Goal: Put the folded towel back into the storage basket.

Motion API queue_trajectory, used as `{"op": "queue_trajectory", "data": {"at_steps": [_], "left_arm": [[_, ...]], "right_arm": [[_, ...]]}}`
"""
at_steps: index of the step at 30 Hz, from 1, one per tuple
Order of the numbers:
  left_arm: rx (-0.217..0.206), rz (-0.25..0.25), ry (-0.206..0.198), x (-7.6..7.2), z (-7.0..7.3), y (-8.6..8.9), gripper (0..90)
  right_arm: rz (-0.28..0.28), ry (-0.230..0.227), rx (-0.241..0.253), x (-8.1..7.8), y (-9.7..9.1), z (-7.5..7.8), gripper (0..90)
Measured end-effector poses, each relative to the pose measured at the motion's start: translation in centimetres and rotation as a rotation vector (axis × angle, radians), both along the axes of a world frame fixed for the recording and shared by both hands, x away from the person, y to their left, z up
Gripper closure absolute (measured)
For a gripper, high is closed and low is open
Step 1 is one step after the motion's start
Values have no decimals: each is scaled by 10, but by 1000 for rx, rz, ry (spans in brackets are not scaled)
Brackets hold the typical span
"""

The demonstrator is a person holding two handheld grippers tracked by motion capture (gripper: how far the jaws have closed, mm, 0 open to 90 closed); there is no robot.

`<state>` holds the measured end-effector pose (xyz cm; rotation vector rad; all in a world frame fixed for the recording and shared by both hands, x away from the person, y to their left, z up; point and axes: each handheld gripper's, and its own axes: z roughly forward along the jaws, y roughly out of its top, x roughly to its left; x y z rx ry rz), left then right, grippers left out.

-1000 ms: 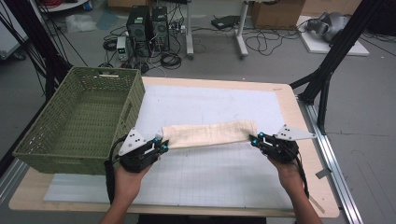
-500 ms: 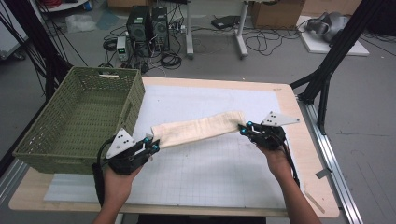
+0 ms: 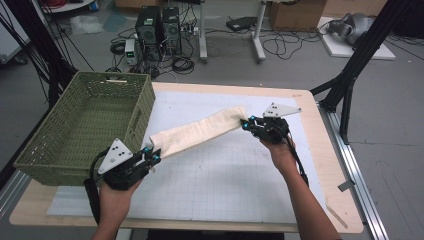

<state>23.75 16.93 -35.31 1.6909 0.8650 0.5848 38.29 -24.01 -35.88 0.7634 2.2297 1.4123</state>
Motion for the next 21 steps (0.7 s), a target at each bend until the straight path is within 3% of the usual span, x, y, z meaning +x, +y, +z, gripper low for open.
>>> {"op": "queue_trajectory", "data": {"at_steps": [21], "left_arm": [[0, 62, -40, -23, 13, 33, 821]], "right_arm": [[87, -10, -14, 39, 72, 14, 822]]}}
